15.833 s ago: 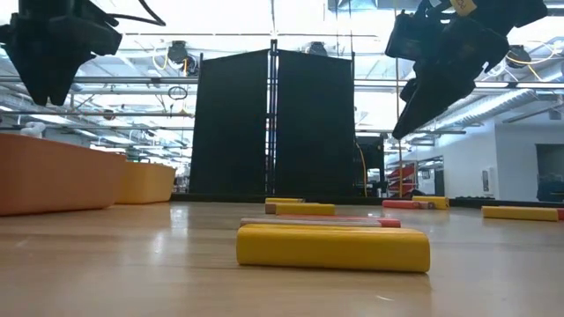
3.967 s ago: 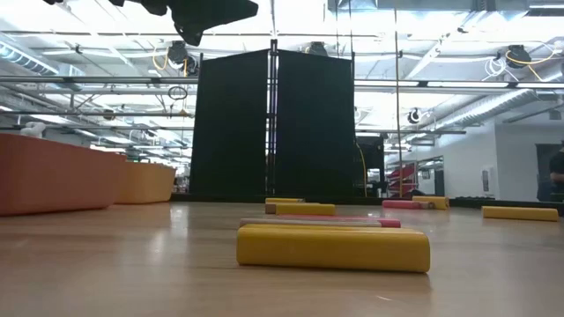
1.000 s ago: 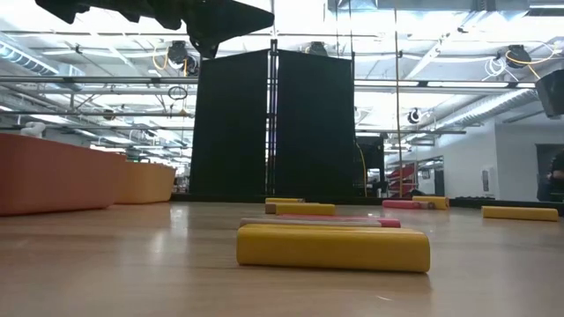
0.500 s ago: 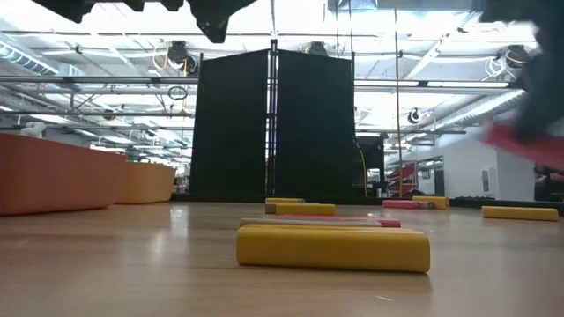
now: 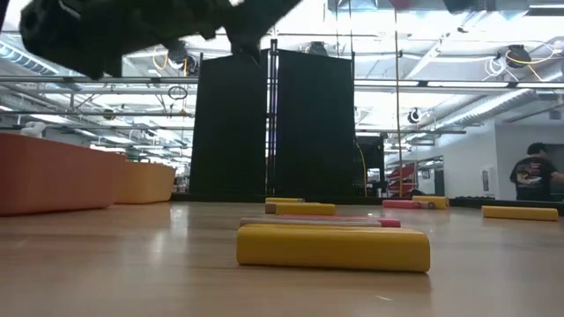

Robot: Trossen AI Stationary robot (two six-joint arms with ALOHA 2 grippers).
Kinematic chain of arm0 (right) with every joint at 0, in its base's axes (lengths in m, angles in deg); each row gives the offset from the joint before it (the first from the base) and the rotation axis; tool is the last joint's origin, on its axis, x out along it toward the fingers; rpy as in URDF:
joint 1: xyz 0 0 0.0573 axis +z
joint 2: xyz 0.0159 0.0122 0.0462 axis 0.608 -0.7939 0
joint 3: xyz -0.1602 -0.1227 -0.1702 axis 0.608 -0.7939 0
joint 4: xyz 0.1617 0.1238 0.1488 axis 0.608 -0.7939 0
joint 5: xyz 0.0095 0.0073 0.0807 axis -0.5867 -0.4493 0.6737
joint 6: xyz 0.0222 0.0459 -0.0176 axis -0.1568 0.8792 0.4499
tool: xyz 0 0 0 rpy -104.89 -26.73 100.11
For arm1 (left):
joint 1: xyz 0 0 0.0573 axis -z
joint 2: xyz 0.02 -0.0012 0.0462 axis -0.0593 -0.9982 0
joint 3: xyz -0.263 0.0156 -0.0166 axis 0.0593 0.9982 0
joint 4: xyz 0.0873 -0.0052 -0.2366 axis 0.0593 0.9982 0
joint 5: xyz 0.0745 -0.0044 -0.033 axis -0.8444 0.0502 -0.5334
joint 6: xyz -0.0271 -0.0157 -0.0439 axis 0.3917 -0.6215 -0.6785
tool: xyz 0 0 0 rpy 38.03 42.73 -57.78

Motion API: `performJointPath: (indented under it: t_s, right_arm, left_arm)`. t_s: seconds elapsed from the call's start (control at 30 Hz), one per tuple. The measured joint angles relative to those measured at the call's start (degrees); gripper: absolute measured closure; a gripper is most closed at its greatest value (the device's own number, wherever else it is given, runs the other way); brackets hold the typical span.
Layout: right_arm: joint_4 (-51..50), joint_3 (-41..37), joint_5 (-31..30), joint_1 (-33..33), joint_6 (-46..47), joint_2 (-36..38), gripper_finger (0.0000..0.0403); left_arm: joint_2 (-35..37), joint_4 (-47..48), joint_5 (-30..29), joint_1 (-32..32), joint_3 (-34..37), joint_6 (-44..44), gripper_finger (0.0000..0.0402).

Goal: Sort blocks
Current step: Put the bottom right red block in the orange bin

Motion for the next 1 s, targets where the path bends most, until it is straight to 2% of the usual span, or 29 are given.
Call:
performJointPath:
  t_s: [0.17, 0.3, 0.63, 0.83, 1.0]
  right_arm:
    - [8.2, 0.0, -0.1, -0.2, -8.5, 0.0, 0.0299]
    - [11.5, 0.0, 0.0, -0.8, -11.3, 0.0, 0.0299]
    - [13.1, 0.0, 0.0, -3.7, -11.2, 0.0, 0.0299]
    - [13.5, 0.0, 2.5, -4.9, -11.0, 0.0, 0.0299]
    - [13.6, 0.0, 2.9, -5.6, -11.0, 0.0, 0.0298]
  left_arm:
    - [-2.1, -0.4, 1.9, -0.5, -1.8, -0.3, 0.0178]
    - [-2.4, 1.1, 2.1, -0.5, -2.8, -0.3, 0.0178]
    - [-2.3, 1.1, 1.5, -0.4, -3.4, -0.2, 0.0178]
    - [-2.3, 1.0, -4.6, -0.4, -3.4, -0.1, 0.0178]
    - [-2.3, 0.7, -4.9, -0.4, -3.4, 0.3, 0.0178]
